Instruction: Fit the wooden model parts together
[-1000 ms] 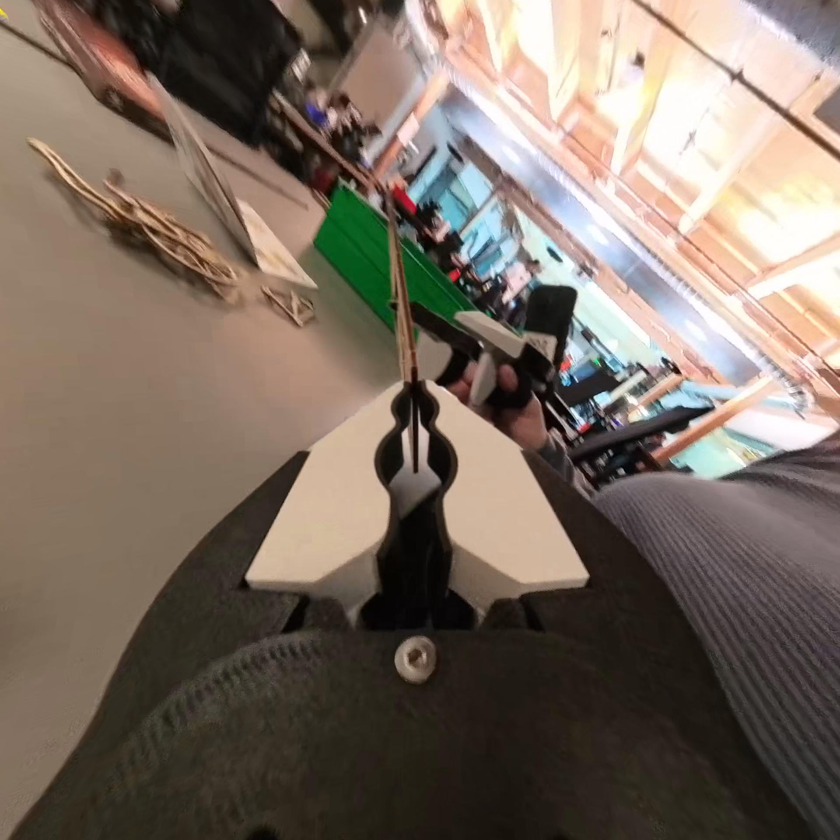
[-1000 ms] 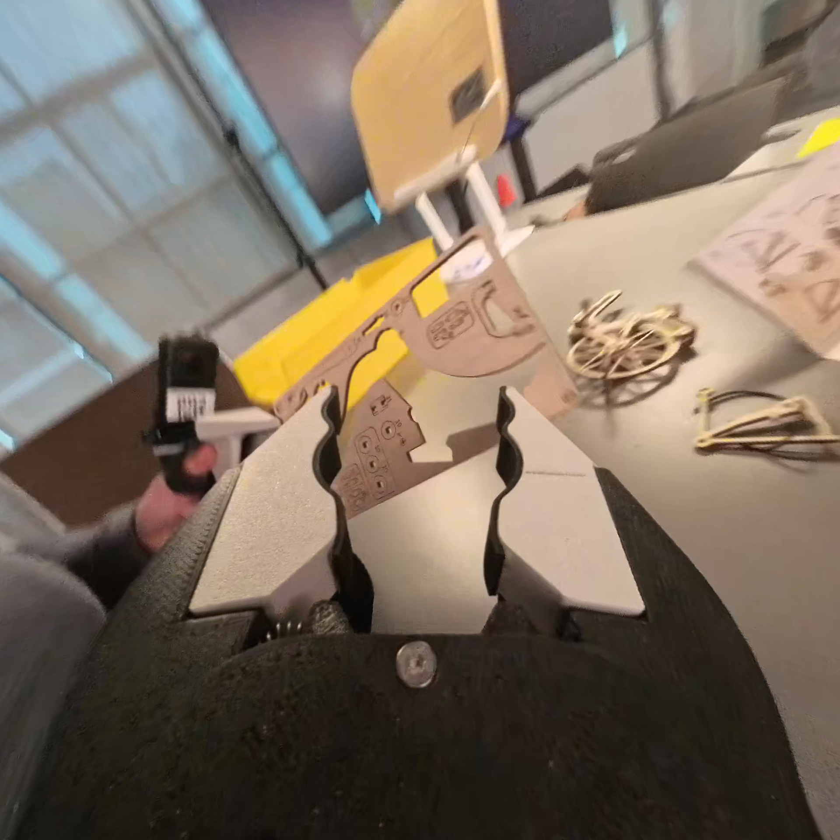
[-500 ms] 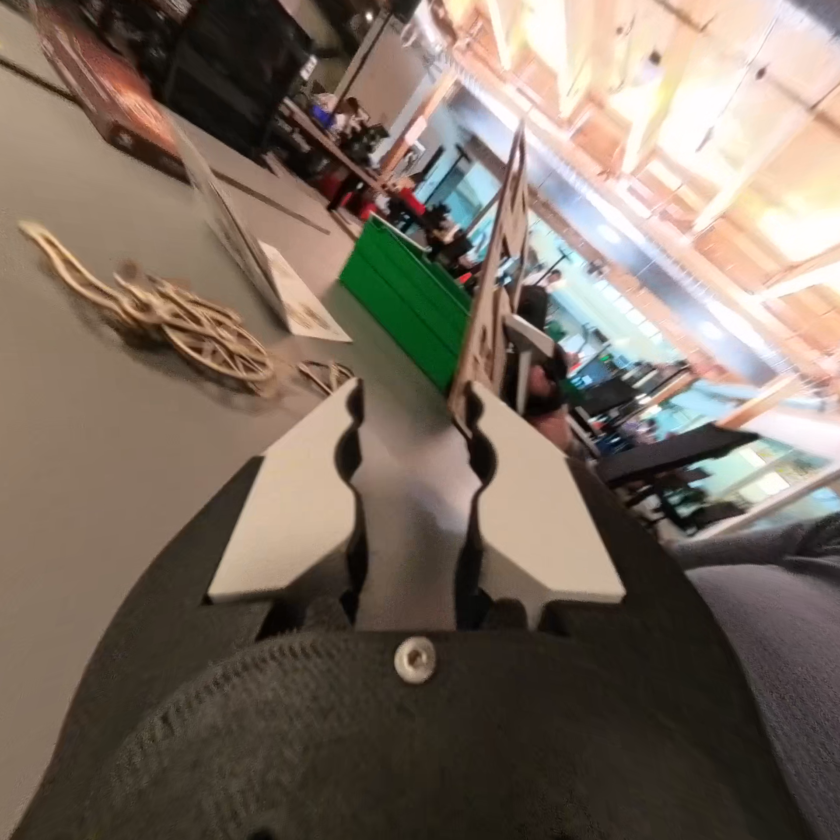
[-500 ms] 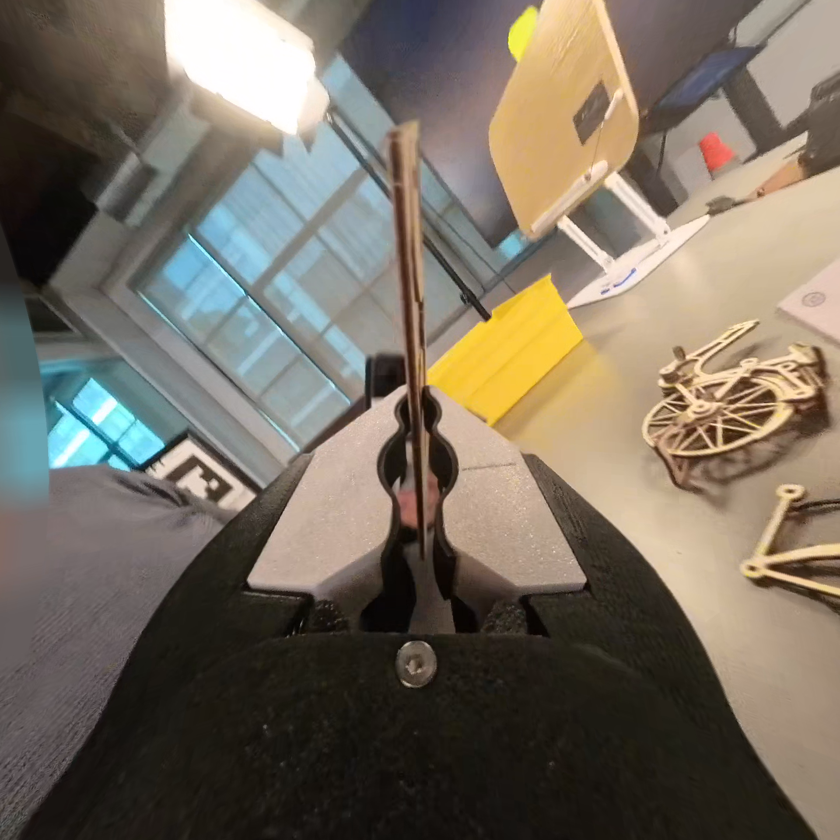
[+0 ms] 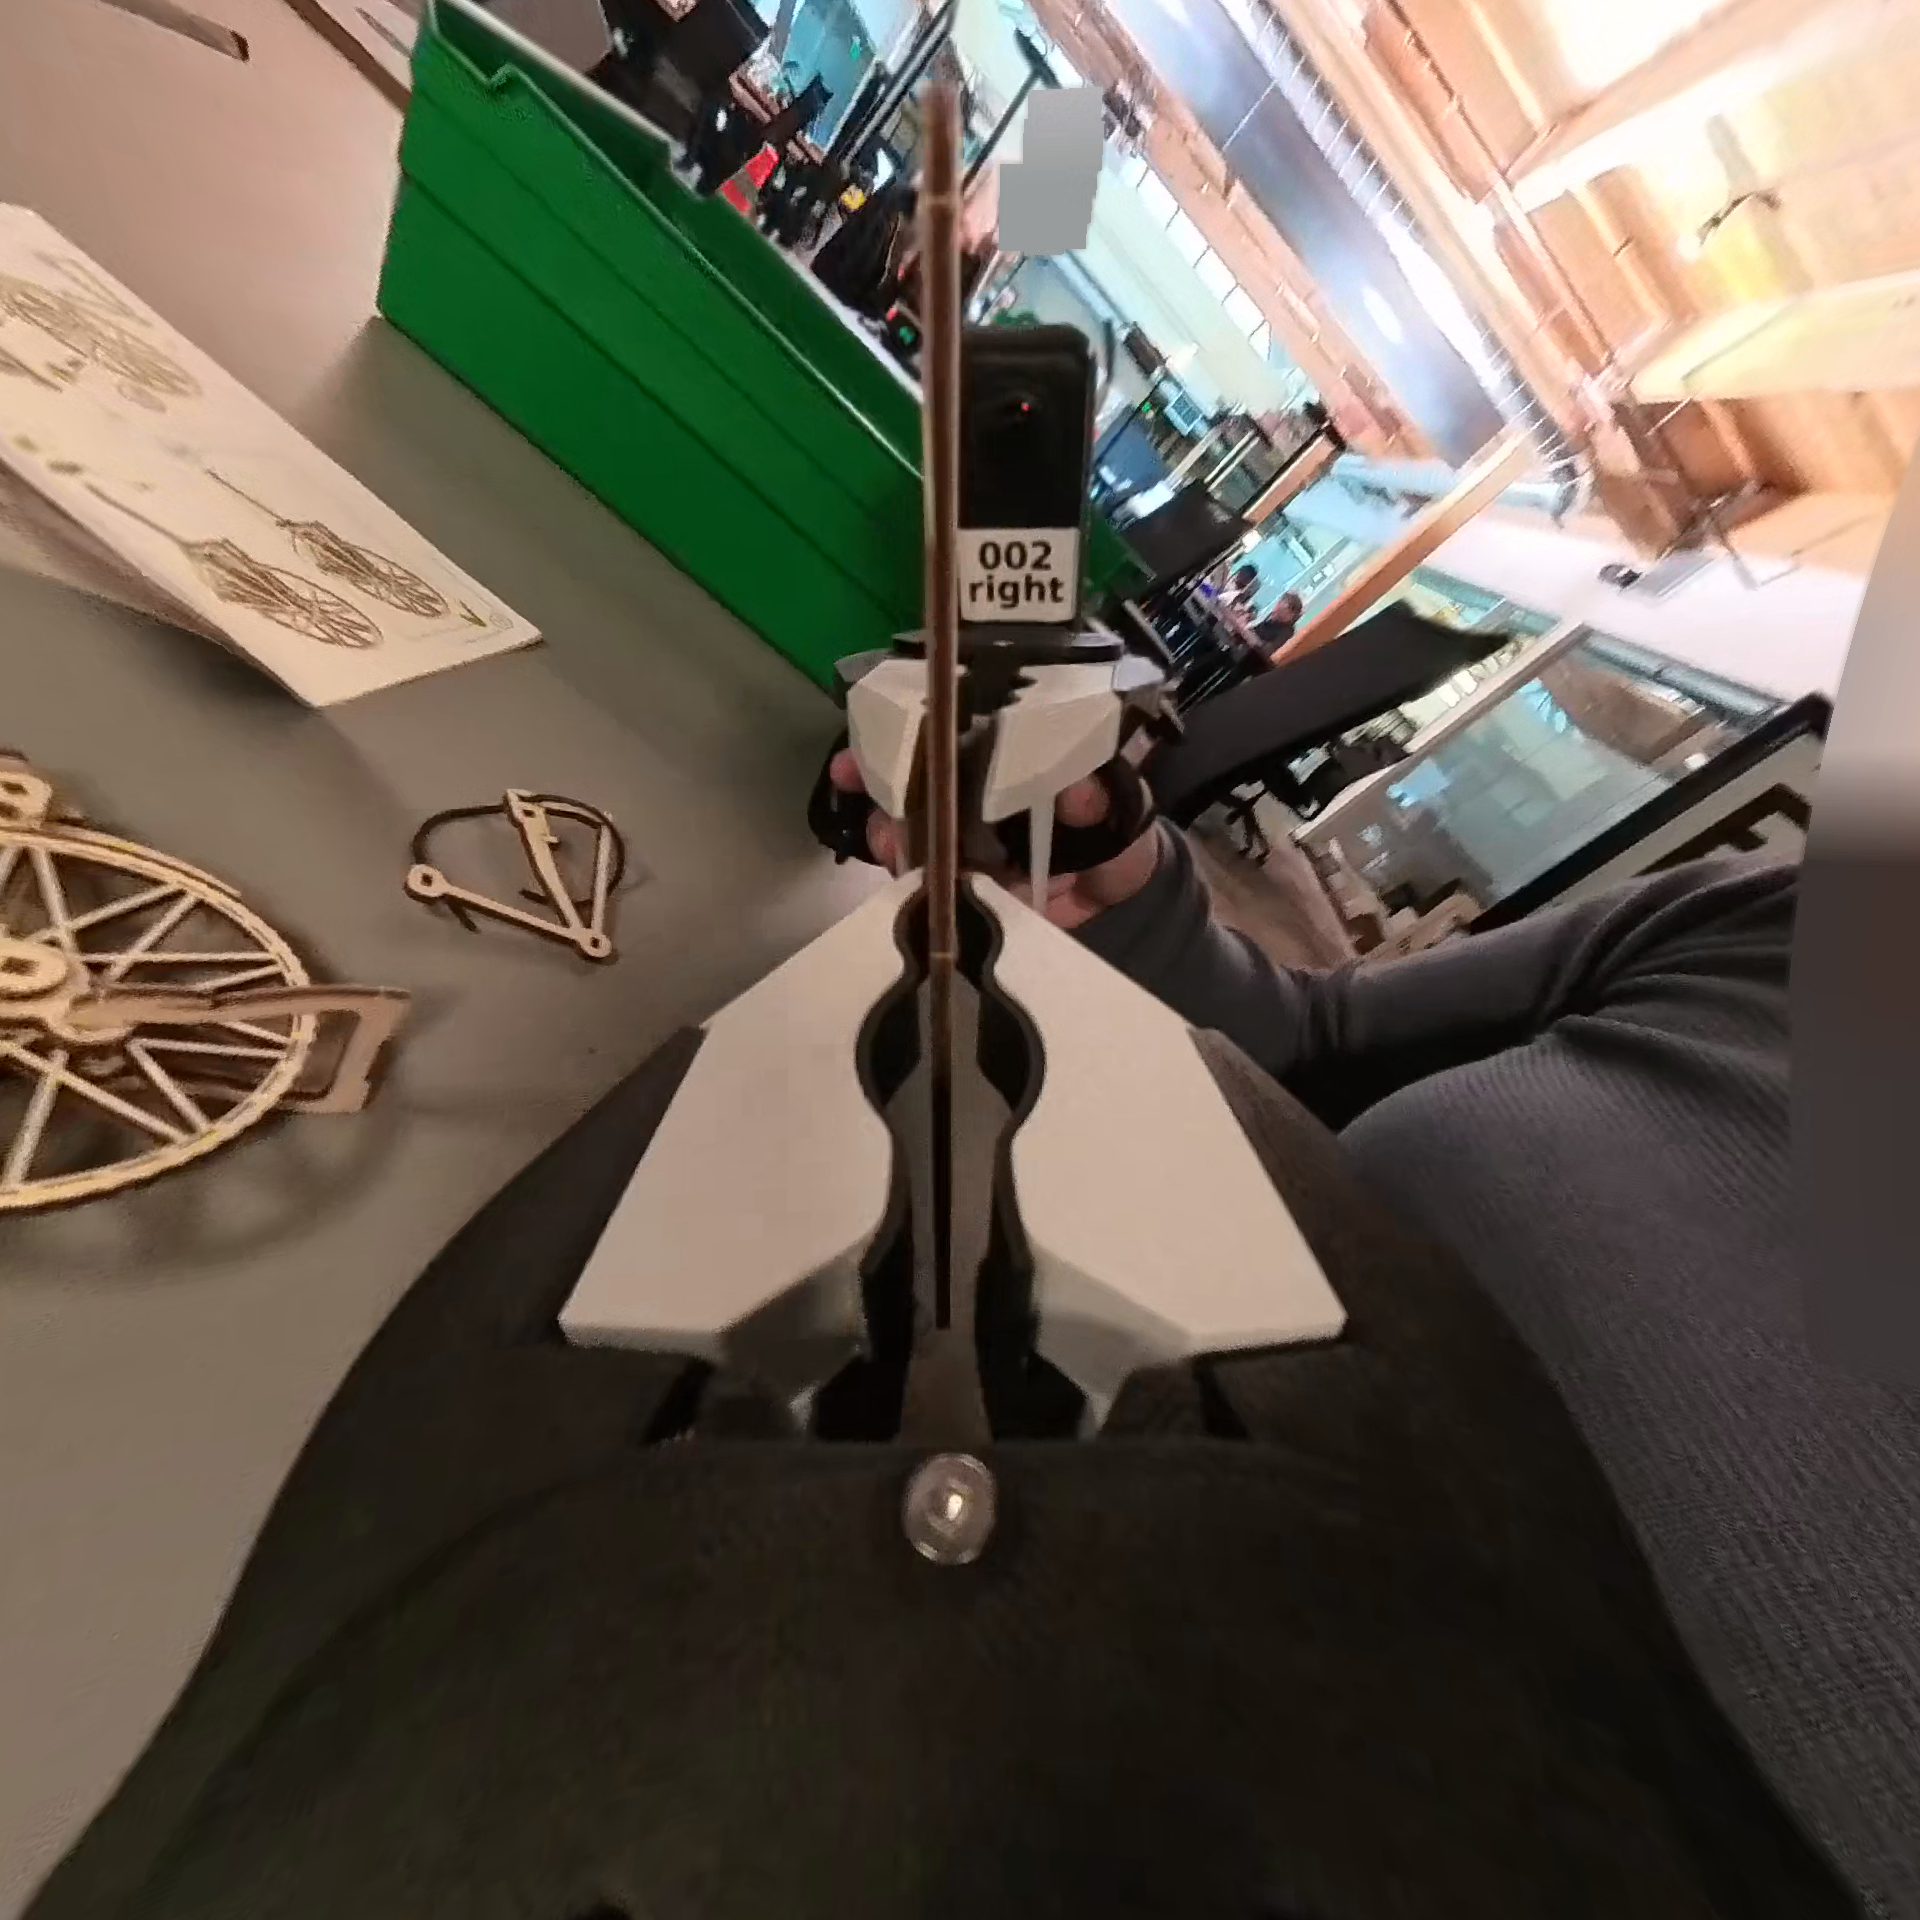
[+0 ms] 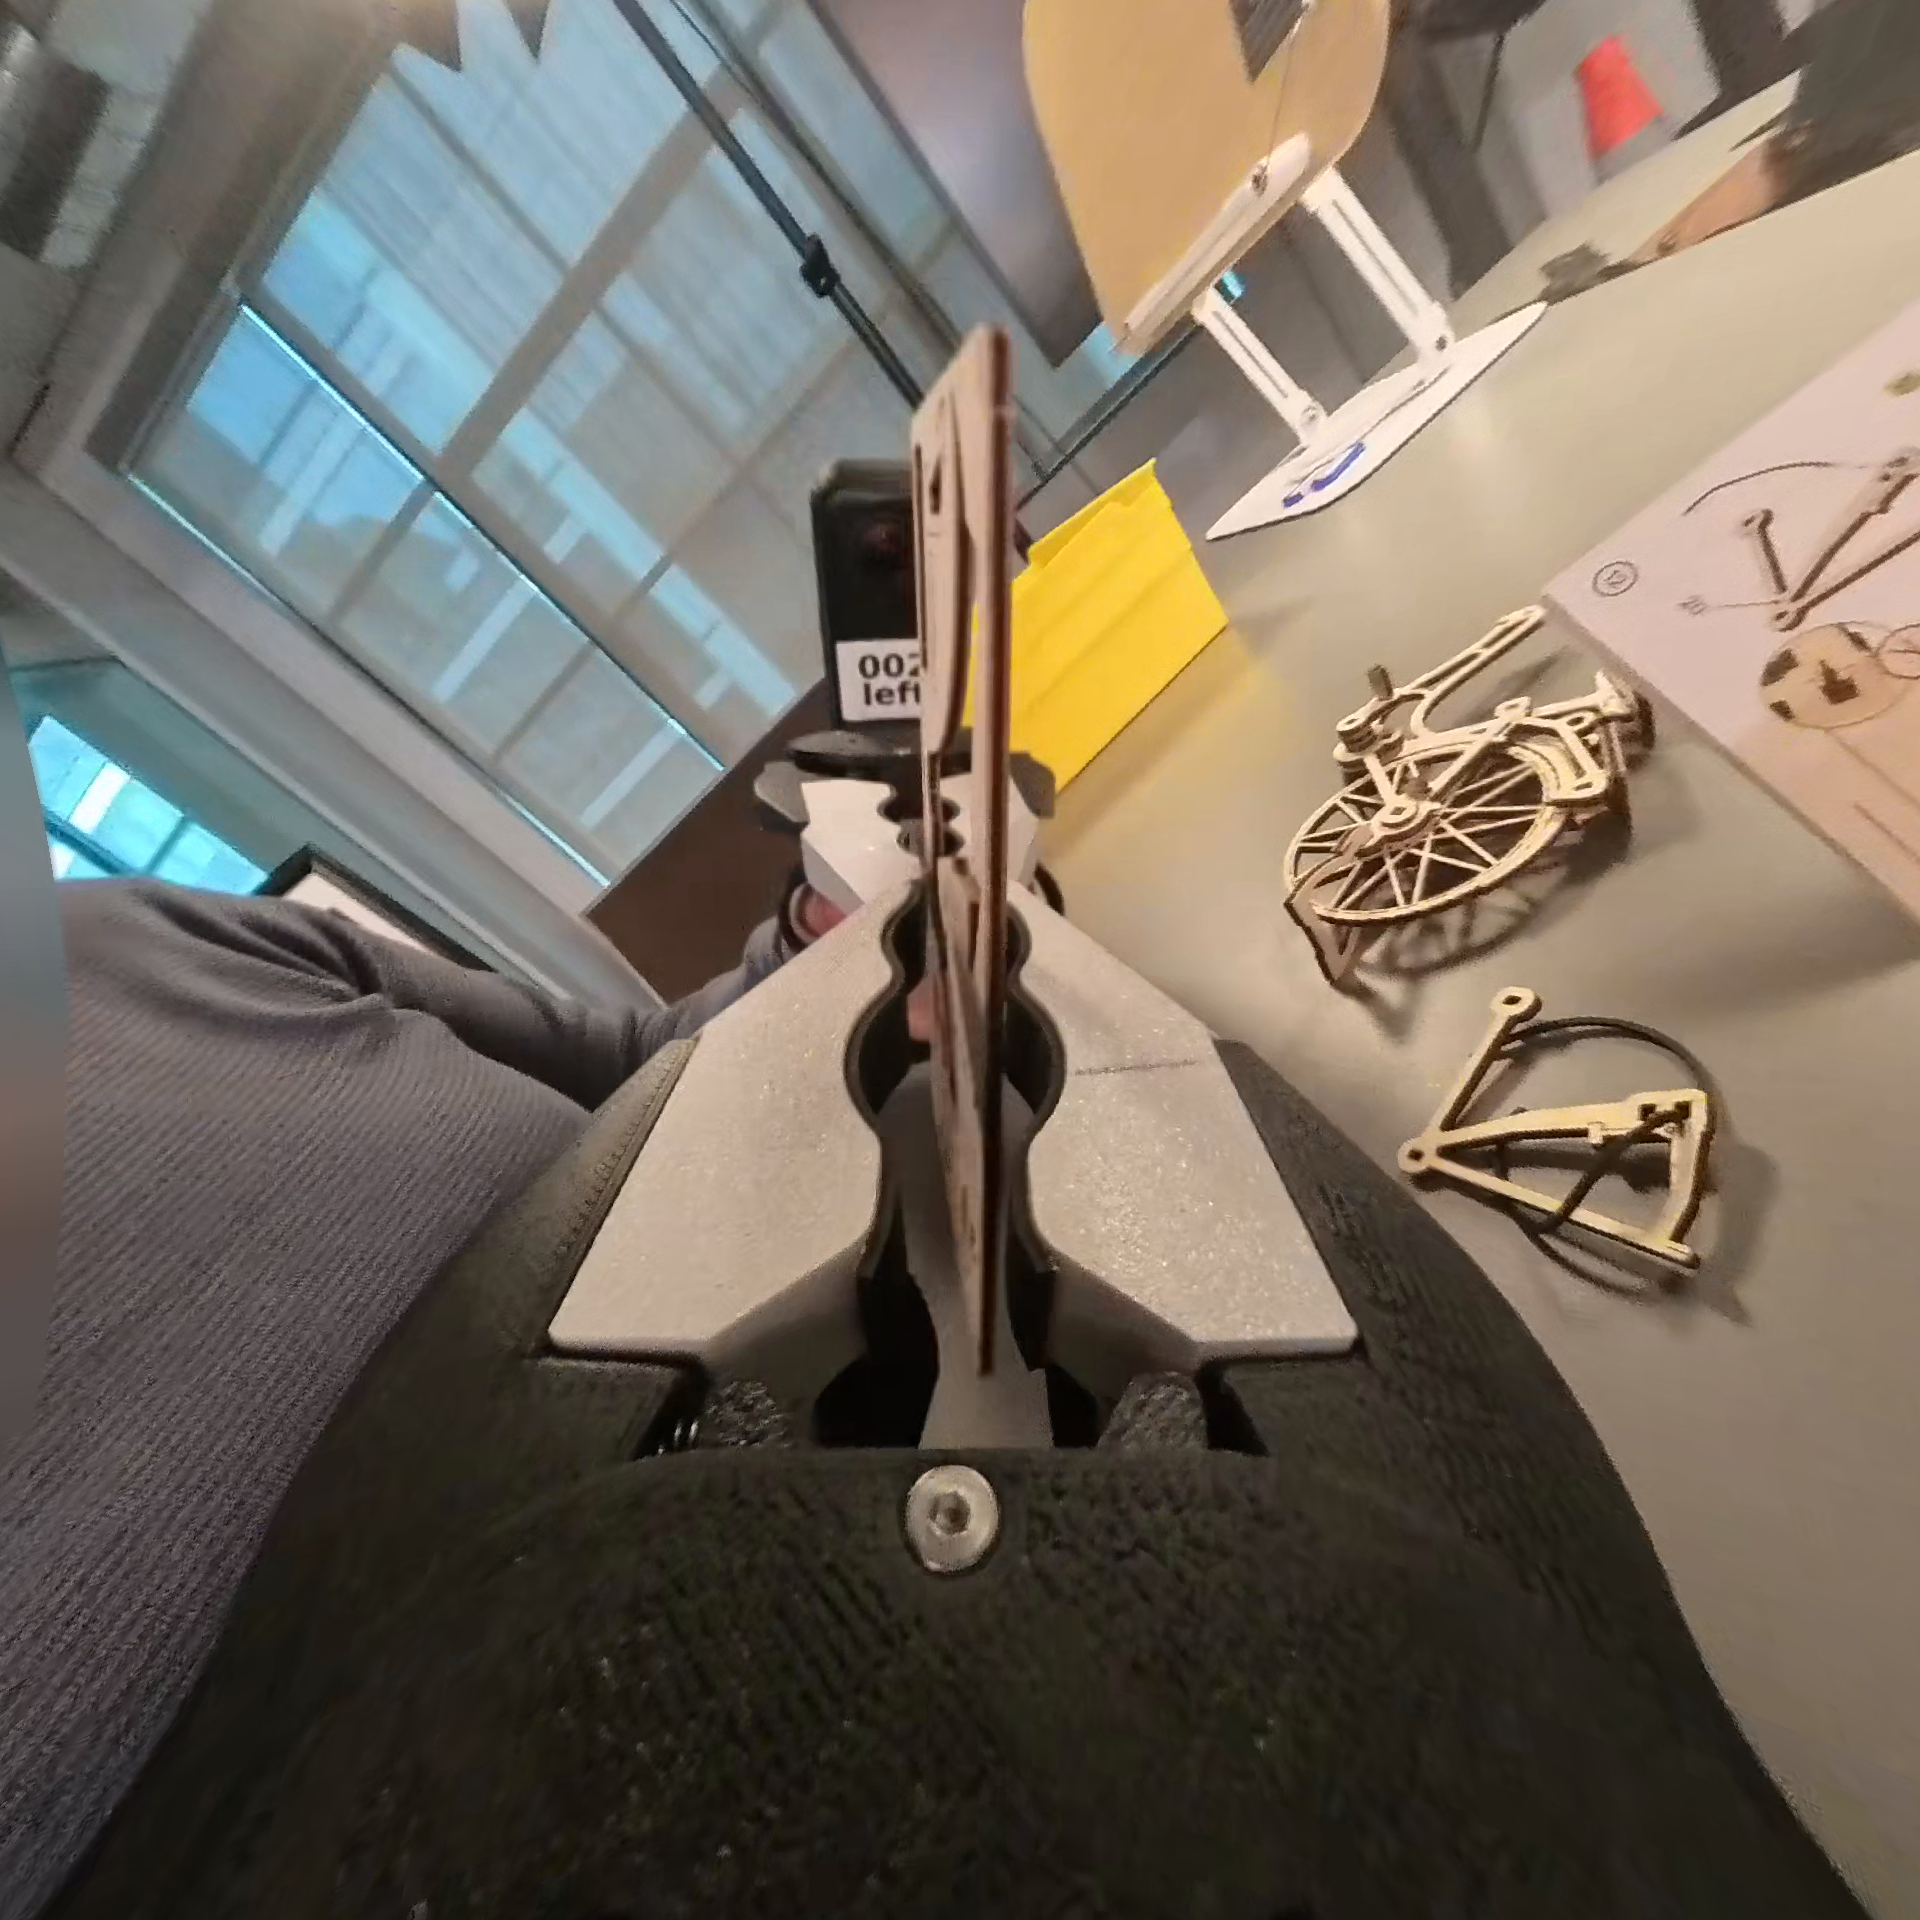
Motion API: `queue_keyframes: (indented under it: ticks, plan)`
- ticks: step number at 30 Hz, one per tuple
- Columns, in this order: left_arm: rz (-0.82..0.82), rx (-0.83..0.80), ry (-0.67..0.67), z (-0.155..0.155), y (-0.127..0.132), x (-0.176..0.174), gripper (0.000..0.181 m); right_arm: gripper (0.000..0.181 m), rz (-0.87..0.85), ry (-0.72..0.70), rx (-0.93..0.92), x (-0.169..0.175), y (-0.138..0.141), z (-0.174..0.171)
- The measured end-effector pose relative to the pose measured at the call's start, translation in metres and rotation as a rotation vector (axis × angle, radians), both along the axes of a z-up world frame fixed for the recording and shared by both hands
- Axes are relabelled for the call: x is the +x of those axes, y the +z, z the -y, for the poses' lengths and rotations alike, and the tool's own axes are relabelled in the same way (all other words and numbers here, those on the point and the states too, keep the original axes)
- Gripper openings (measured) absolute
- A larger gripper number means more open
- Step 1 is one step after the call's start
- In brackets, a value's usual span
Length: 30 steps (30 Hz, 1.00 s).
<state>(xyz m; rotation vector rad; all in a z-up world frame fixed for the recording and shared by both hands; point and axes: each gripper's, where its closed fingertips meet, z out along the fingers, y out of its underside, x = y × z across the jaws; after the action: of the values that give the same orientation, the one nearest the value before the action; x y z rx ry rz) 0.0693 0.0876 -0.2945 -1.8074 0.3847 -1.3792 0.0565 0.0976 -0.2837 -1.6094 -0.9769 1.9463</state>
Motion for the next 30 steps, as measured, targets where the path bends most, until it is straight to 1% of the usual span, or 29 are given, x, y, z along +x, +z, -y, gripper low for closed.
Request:
queue_keyframes:
  ticks: [1,3,5,7,8,9,10,11,12,14,19,23,27,30]
  plan:
    - [0.024,-0.010,0.001,0.001,-0.001,0.001,0.001,0.005,0.010,-0.008,0.020,0.000,-0.001,0.000]
    - [0.043,-0.013,0.026,-0.001,-0.004,0.001,0.002,0.003,0.030,-0.010,0.050,0.000,-0.004,0.000]
    - [0.041,-0.012,0.049,-0.003,-0.007,-0.001,0.009,0.001,0.028,0.004,0.038,0.002,-0.003,0.000]
    - [0.061,0.011,0.048,-0.002,-0.003,-0.006,0.007,0.001,0.025,0.016,0.026,0.005,-0.004,-0.001]
    - [0.072,0.023,0.044,-0.001,0.000,-0.008,0.002,0.001,0.021,0.020,0.022,0.006,-0.004,0.000]
    - [0.070,0.036,0.038,0.000,0.000,-0.008,0.001,0.001,0.018,0.021,0.022,0.005,-0.003,0.000]
    - [0.067,0.053,0.041,0.000,0.001,-0.008,0.001,0.004,0.028,0.006,0.035,0.004,-0.005,-0.001]
    - [0.059,0.063,0.062,-0.001,0.001,-0.009,0.001,0.015,0.055,-0.008,0.058,0.003,-0.010,-0.001]
    - [0.048,0.075,0.084,-0.003,0.000,-0.011,0.001,0.019,0.077,-0.018,0.081,0.001,-0.014,0.000]
    - [0.049,0.089,0.111,-0.004,0.003,-0.013,0.001,0.013,0.083,-0.047,0.111,-0.001,-0.015,-0.001]
    - [0.053,0.079,0.138,-0.004,0.000,-0.015,0.001,0.009,0.072,-0.053,0.093,0.000,-0.014,-0.003]
    - [0.020,0.092,0.162,-0.001,-0.003,-0.013,0.001,0.009,0.102,-0.080,0.134,0.000,-0.018,-0.002]
    - [0.006,0.099,0.178,0.004,-0.006,-0.012,0.001,0.007,0.140,-0.117,0.134,0.000,-0.022,0.000]
    - [-0.040,0.128,0.189,0.008,-0.008,-0.011,0.001,0.009,0.175,-0.155,0.159,0.000,-0.026,0.003]
